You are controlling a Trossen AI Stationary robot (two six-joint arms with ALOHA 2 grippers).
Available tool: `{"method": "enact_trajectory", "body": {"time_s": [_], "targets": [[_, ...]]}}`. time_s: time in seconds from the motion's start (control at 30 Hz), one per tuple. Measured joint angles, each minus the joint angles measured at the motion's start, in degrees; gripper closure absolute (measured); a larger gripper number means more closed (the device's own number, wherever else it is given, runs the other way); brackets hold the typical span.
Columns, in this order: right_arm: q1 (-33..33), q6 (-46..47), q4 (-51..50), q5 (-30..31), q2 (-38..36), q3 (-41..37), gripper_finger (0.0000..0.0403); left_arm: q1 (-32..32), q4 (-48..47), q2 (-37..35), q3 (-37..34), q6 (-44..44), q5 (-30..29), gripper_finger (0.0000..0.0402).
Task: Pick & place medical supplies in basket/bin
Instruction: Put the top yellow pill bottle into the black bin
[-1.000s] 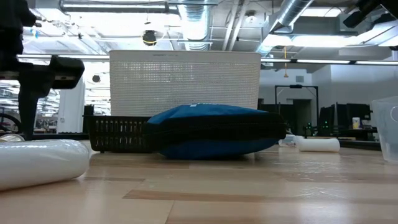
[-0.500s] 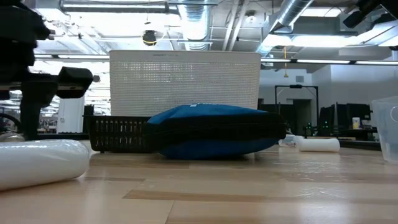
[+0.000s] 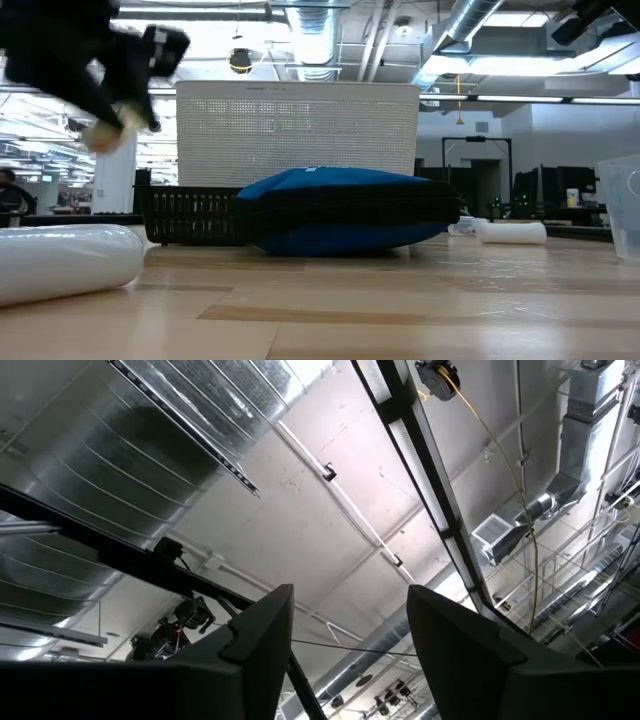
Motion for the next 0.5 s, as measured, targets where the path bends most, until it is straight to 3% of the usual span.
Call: {"method": "enact_trajectory", "body": {"time_s": [0.2, 0.5], "targets": [[0.00, -0.02, -0.02, -0.03, 0.00, 0.00, 0.0210, 6.05, 0.01, -1.92, 1.61, 1.02, -4.16, 0.0308], [-0.01, 0.00, -0.03, -0.05, 0.00, 0.00, 0.0210, 19.02, 5.10, 5.46, 1.59, 0.51, -5.51, 0.0308]]}}
